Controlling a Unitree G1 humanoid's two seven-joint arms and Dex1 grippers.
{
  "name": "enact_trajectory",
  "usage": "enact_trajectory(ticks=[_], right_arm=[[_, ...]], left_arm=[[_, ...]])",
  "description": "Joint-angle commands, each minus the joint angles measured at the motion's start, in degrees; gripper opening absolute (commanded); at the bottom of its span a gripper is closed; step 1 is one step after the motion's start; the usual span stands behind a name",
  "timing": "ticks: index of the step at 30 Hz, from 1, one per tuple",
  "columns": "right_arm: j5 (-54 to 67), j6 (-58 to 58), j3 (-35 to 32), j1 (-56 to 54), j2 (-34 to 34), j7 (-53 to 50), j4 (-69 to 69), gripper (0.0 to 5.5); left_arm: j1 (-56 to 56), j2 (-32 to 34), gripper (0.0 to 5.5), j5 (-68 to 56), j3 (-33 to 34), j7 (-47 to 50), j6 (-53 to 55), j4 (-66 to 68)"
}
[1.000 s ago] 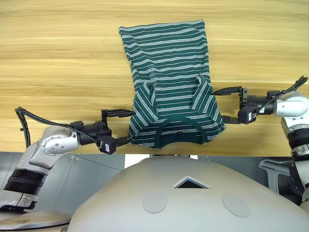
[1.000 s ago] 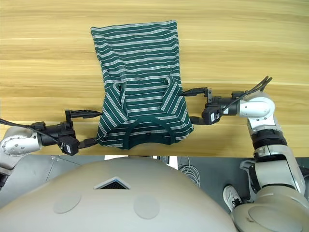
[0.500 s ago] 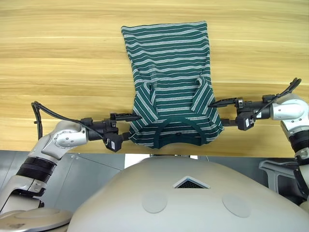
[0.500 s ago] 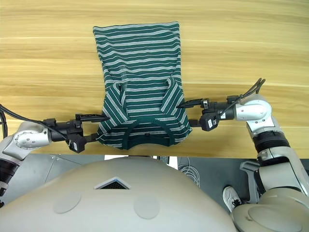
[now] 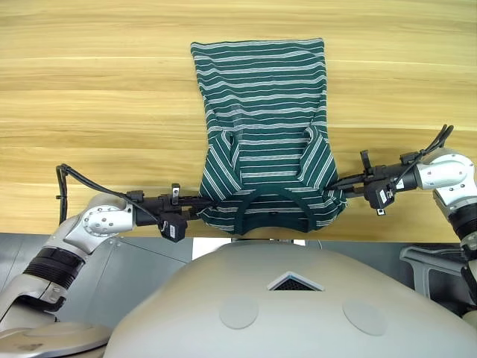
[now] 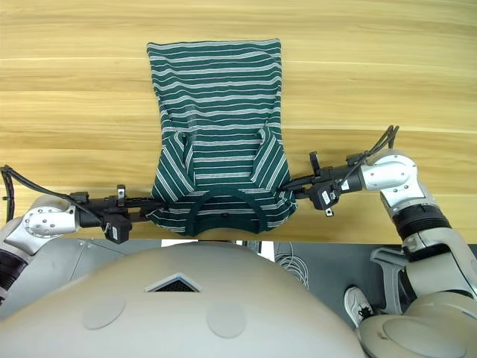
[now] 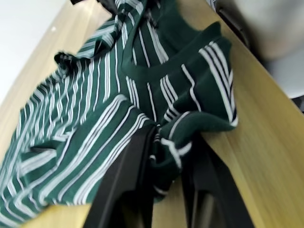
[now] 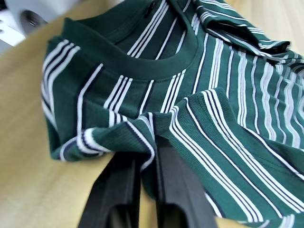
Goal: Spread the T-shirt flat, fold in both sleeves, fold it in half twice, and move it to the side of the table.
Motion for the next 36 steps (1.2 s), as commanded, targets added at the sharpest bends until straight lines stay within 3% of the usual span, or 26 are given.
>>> enact_trajectory(ticks=[1,5,11,16,20,23,28,36], right_arm=[[5.47,6.68,-0.55,1.12,-1.34,5.59,-2.84,0.01],[16.83,21.54,-3.5,3.7,-5.08,11.95,-12.1,0.01],[25.53,37.12,-3.89,7.0,-10.12,12.52,-25.03,0.01],[35.07,53.2,-6.77,9.23,-13.12,12.49,-36.61,0.01],[37.92,61.79,-11.9,9.76,-11.22,12.25,-37.82,0.01],[40.02,68.5,-16.08,7.19,-8.23,12.15,-33.76,0.01],[35.59,78.54,-18.17,-5.53,0.01,9.86,-18.16,0.01],[17.89,78.87,-16.03,-20.81,11.32,9.55,7.2,0.01]], left_arm=[[0.22,3.41,0.0,-7.54,0.48,-4.52,3.81,0.13],[3.78,8.96,0.0,-21.66,4.62,-8.61,8.73,-7.73],[13.98,16.63,0.0,-41.94,16.09,-12.22,19.76,-25.74],[26.47,15.76,0.0,-51.45,23.53,-14.53,28.9,-38.21],[30.83,12.54,0.0,-49.43,25.15,-16.88,33.2,-39.43],[25.61,9.67,0.0,-48.31,23.49,-19.68,37.76,-33.15],[1.95,1.92,0.0,-53.06,20.44,-20.25,54.4,-20.33],[-30.04,-13.22,0.0,-50.86,19.32,-18.08,72.13,3.39]])
